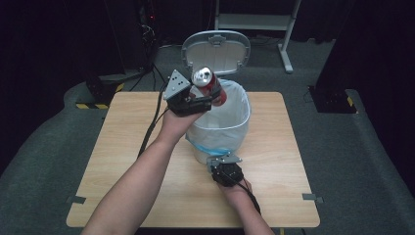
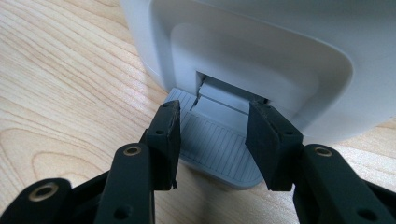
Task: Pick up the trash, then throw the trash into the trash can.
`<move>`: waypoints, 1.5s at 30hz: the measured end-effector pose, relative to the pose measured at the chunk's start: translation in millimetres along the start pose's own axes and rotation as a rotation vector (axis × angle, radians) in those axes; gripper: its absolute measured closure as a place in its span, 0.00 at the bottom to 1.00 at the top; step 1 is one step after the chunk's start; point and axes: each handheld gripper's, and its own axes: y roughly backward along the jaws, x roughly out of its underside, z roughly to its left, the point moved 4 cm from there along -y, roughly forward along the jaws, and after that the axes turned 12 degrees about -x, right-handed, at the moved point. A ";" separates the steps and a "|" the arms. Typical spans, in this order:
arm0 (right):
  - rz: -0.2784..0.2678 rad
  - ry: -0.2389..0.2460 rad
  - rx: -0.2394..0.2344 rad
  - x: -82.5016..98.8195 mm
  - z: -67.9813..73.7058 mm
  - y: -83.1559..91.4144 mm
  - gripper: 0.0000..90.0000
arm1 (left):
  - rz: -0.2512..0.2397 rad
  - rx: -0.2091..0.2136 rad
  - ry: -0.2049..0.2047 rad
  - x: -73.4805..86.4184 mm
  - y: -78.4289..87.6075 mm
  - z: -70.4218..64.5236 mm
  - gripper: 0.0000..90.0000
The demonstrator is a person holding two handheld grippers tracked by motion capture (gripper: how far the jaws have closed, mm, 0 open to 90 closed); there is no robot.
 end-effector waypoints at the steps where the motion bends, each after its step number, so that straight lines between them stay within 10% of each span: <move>1: 0.000 0.000 0.000 0.0 0.0 0.0 0.61 | -0.006 -0.008 -0.019 -0.7 1.3 -1.2 0.18; 19: -0.002 0.001 -0.004 0.4 -0.6 0.1 0.61 | 0.011 0.025 -0.020 12.6 25.4 1.0 0.20; 41: -0.003 0.004 -0.006 0.6 -0.7 0.1 0.61 | 0.015 -0.030 -0.041 24.0 69.3 24.1 0.23; 42: -0.003 0.004 -0.003 0.9 -0.8 0.3 0.61 | -0.023 -0.036 0.039 25.0 69.4 20.2 0.24; 43: -0.004 0.004 -0.003 0.9 -0.8 0.2 0.61 | 0.022 -0.039 -0.042 28.3 75.7 28.0 0.24; 45: -0.005 0.004 -0.002 1.0 -0.7 0.2 0.61 | 0.024 -0.044 -0.039 30.4 79.1 30.5 0.25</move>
